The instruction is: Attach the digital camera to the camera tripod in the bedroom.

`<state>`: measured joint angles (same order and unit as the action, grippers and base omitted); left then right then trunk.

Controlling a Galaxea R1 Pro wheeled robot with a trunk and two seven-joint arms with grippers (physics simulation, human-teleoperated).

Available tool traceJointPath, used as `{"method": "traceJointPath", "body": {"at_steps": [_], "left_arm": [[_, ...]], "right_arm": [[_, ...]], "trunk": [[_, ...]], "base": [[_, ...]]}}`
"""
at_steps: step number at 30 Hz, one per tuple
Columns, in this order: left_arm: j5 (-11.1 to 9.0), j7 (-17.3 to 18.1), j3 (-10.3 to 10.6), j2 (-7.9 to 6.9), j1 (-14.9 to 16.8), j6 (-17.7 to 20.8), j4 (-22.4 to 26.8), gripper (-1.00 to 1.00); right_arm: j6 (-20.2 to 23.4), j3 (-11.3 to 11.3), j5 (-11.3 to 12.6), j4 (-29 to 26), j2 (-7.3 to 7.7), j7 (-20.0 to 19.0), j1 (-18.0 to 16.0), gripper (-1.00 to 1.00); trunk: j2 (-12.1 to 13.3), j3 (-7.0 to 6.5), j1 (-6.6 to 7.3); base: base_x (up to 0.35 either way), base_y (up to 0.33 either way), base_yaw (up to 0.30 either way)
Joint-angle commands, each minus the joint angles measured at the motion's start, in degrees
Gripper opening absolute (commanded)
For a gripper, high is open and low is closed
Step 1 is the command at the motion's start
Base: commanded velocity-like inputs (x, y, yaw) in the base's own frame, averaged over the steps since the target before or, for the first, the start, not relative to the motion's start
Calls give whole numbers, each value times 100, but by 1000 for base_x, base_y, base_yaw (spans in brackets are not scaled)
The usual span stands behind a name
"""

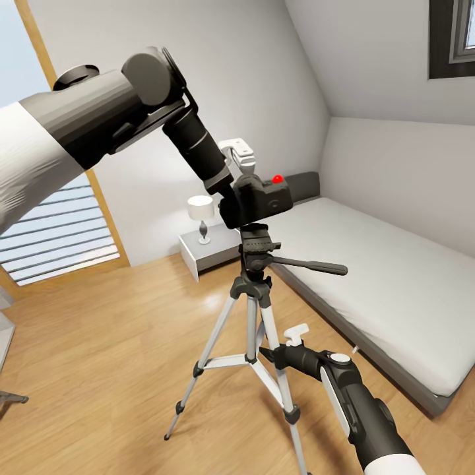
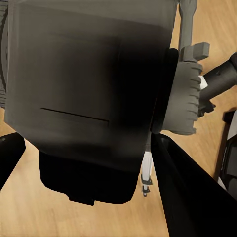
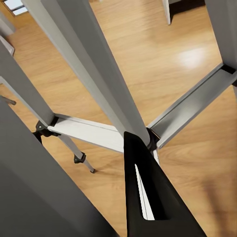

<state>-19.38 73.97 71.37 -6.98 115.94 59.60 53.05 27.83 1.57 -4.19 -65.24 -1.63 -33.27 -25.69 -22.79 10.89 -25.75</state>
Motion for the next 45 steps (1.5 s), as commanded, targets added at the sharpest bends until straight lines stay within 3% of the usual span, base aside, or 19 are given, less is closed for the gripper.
{"method": "traceJointPath", "body": {"at_steps": [1,11,45], "left_arm": [[-12,21,20,-21,10,26,26,-100],[-87,21,43,-171,11,34,334,-100],[-117,21,43,-270,13,34,511,-100]], "right_arm": [[21,-8,-55,-6,-4,-30,-6,-100],[20,-5,-55,-6,-5,-30,-6,-100],[34,-8,-55,-6,-4,-30,-6,-100]], "trunk": [[-12,13,-4],[-12,13,-4],[-12,13,-4]], "base": [[0,0,0],[0,0,0],[0,0,0]]}}
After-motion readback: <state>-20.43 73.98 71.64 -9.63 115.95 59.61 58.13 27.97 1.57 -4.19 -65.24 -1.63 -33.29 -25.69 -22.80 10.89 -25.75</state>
